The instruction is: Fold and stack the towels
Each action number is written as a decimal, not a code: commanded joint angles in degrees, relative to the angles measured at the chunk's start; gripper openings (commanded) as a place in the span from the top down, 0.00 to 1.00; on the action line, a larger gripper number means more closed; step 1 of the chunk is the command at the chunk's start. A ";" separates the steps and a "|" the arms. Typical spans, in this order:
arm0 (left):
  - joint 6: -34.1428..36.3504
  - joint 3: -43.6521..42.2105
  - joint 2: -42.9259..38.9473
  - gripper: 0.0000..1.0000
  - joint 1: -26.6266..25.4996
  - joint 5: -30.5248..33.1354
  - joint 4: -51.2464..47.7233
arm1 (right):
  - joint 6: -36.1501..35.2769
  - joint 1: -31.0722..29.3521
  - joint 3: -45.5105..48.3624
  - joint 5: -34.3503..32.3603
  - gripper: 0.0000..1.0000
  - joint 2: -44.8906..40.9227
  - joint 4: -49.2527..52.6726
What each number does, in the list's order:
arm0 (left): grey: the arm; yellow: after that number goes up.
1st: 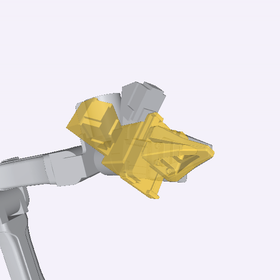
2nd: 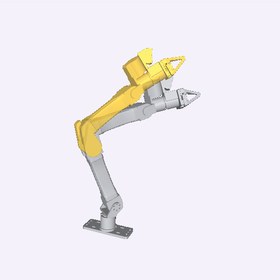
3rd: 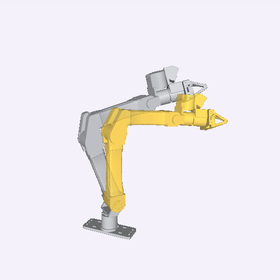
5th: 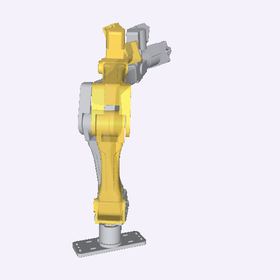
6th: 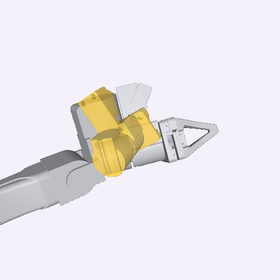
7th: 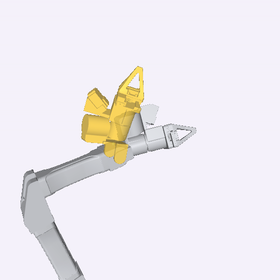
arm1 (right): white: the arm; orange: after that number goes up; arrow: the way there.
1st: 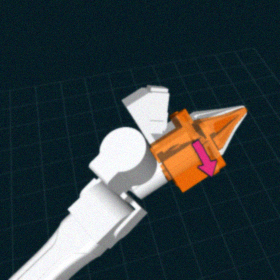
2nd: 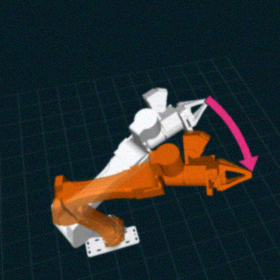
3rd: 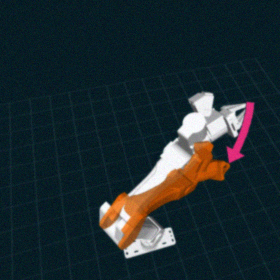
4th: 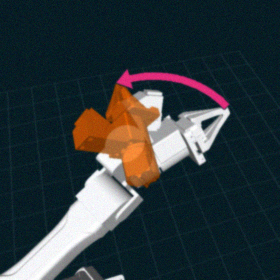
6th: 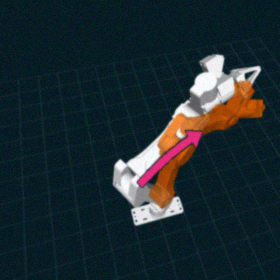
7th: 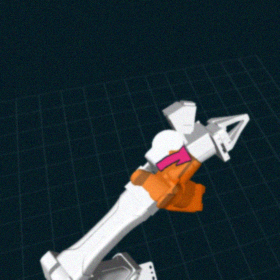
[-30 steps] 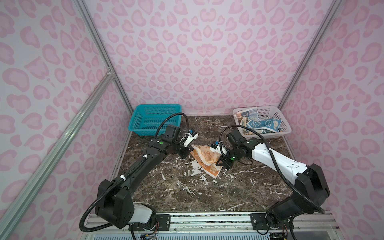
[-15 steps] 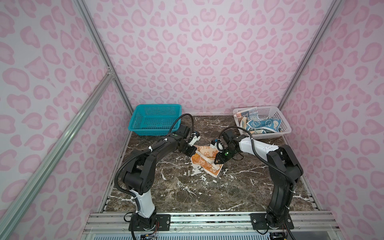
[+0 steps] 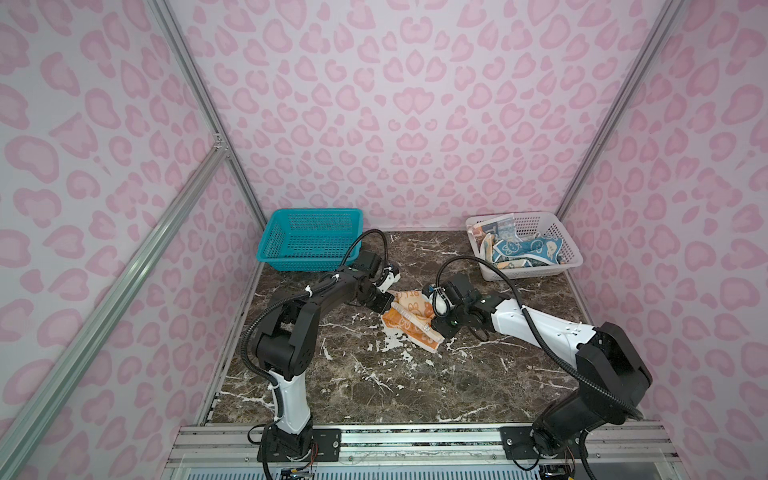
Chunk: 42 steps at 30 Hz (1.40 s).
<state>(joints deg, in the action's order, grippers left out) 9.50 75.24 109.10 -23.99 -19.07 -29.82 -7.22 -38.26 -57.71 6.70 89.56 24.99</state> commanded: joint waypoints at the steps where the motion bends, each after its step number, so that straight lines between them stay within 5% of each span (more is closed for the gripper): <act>1: -0.19 0.94 1.06 0.97 0.51 -0.56 0.41 | -2.15 -2.74 2.91 -6.85 0.47 -1.81 -3.56; 12: -0.11 3.16 2.71 0.97 1.16 -1.23 0.33 | -0.27 -13.03 6.39 -13.71 0.43 -3.41 -8.56; 23: -0.01 2.93 2.79 0.97 1.30 -1.48 0.28 | -1.91 -15.28 4.99 -23.31 0.46 1.40 -6.60; 27: -0.01 2.61 2.79 0.97 1.29 -1.58 0.31 | -1.65 -15.29 4.92 -25.55 0.55 1.61 -7.50; 36: -0.69 2.65 2.31 0.97 1.36 -1.66 0.87 | -0.95 -13.39 4.23 -23.71 1.00 0.17 -6.80; 42: -1.14 2.77 -0.13 0.97 1.57 -2.72 1.35 | -0.49 -7.49 4.52 -15.95 1.00 -4.67 -6.85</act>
<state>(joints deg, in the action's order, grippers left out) 8.62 77.95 111.00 -22.55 -20.58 -29.69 -8.32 -47.79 -53.30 -13.87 86.26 18.31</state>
